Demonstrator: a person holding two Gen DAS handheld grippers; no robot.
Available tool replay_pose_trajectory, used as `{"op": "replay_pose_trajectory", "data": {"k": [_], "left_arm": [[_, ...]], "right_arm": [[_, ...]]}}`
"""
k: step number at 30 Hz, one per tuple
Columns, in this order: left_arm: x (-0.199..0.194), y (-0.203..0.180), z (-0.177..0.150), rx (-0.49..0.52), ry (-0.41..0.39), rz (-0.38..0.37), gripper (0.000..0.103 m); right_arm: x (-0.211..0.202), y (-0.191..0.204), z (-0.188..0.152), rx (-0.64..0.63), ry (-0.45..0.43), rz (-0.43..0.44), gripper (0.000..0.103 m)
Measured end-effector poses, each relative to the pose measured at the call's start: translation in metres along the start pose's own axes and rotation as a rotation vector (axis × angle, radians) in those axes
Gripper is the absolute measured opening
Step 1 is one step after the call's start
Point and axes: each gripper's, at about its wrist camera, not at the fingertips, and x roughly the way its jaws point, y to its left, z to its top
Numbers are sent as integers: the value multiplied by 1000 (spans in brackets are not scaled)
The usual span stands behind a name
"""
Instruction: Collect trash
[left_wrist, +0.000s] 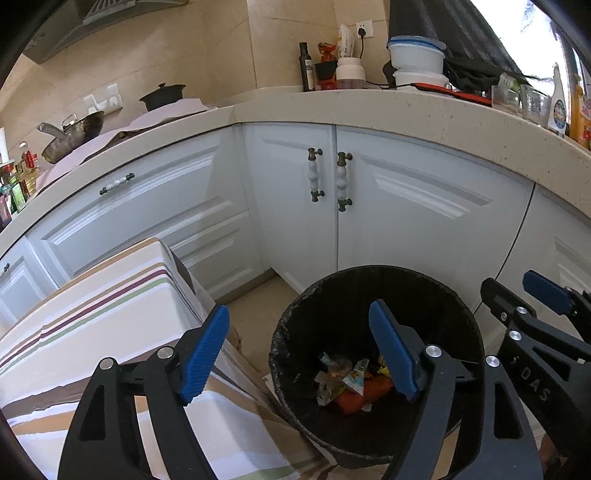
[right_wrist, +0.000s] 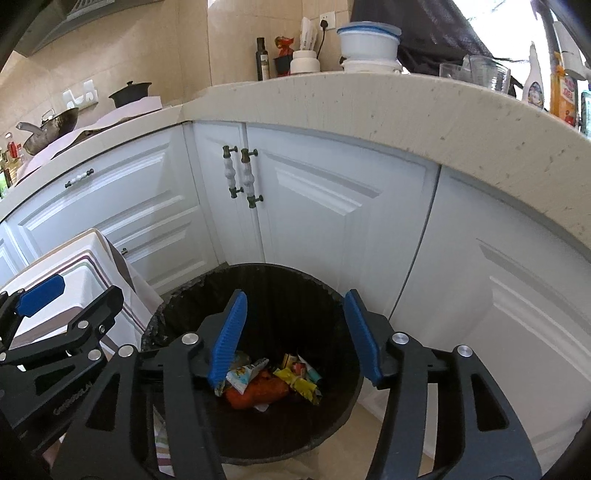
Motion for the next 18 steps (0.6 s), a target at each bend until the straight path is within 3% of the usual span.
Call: {"op": "replay_pose_trajectory", "data": {"k": [8, 13, 18], "left_arm": [[-25, 8, 0, 3, -39, 4, 81], [-49, 15, -5, 11, -73, 24, 84], [-73, 23, -13, 14, -98, 40, 84]], "right_arm": [[-28, 3, 2, -3, -38, -9, 63], [-49, 5, 1, 0, -68, -15, 76], [-76, 7, -4, -1, -98, -17, 79]]}}
